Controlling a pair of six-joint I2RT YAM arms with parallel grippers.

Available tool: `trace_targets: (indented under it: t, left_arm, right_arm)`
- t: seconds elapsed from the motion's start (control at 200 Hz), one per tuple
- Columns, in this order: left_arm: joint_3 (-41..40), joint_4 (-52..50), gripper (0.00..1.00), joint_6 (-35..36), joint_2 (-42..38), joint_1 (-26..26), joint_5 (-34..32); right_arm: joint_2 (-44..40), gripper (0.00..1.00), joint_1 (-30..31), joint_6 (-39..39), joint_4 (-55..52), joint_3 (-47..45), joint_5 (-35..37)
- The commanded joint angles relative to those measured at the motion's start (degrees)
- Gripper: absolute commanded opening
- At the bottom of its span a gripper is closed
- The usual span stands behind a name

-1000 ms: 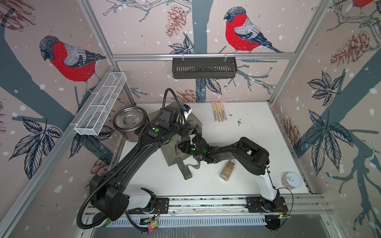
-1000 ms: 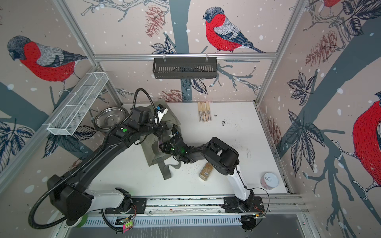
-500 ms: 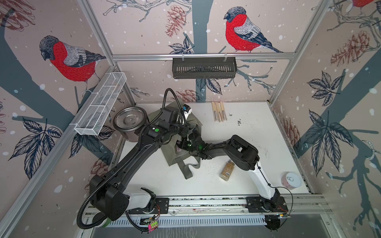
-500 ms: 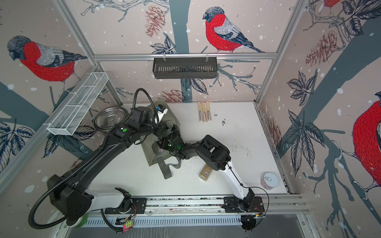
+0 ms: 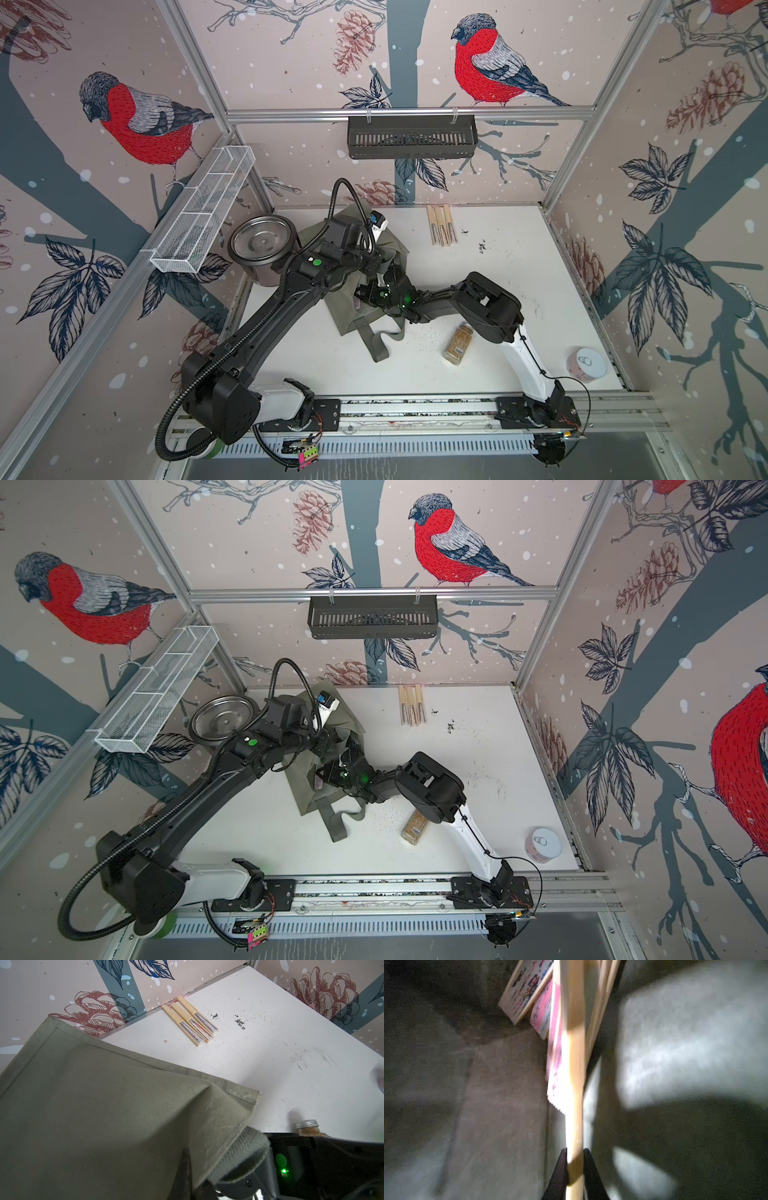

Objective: Take out the folding fans from the tote bags
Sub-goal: Pick up the folding fan from the canvas bag.

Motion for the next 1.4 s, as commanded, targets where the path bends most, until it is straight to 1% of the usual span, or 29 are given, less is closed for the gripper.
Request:
trace_targets:
  t: [0.0,0.13,0.245,0.365,0.505,0.62,0.74,0.8,0.896,1.016,1.121,1.221,1.396]
  left_arm:
    - [0.4,1.8,0.00,0.2,-0.3,0.0,-0.1]
    - [0.3,1.9,0.00,0.2,-0.4,0.0,-0.6]
    - [0.3,1.8,0.00,0.1,-0.3,0.0,-1.6]
    - [0.3,1.9,0.00,0.0,-0.3,0.0,-1.5]
    - [0.3,2.1,0.00,0.0,-0.5,0.0,-1.6]
    - [0.3,2.1,0.00,0.0,-0.4,-0.1,-1.9]
    - [0.4,2.0,0.00,-0.1,-0.2,-0.1,-1.9]
    - [0.4,2.1,0.00,0.0,-0.3,0.0,-2.1]
    - [0.1,2.3,0.00,0.0,-0.3,0.0,-2.2]
    - [0.3,2.0,0.00,0.0,0.3,-0.1,-2.2]
    - [0.2,2.3,0.00,0.0,-0.2,0.0,-2.2]
    - [-0.1,2.5,0.00,-0.1,-0.4,0.0,-2.5]
    - [0.2,2.2,0.00,-0.3,0.3,0.0,-2.1]
  right_arm:
    - [-4.0,0.13,-0.2,-0.8,0.1,-1.9,-0.9]
    - [-9.5,0.12,-0.3,-3.1,-2.7,-4.1,-1.1]
    - [-15.4,0.12,-0.2,-3.9,-3.5,-8.9,0.5]
    - [-19.2,0.12,0.3,-5.0,-5.2,-13.2,-0.4]
    - [-22.9,0.12,1.9,-9.0,-9.9,-18.0,-0.8]
    - [-27.3,0.12,3.2,-12.1,-12.0,-24.1,1.6]
    - [-30.9,0.12,3.3,-13.9,-13.7,-29.2,-0.9]
    - [-33.3,0.12,3.9,-15.7,-15.3,-31.2,-0.9]
    - [-37.6,0.12,4.7,-19.3,-19.7,-32.9,0.8]
    - [-42.2,0.12,4.6,-23.2,-28.6,-32.9,1.8]
    - [-48.2,0.11,4.5,-25.3,-32.7,-34.6,2.7]
    - [-53.6,0.12,4.4,-27.4,-38.7,-34.3,6.8]
    - [-62.5,0.12,1.8,-29.0,-42.6,-36.3,8.5]
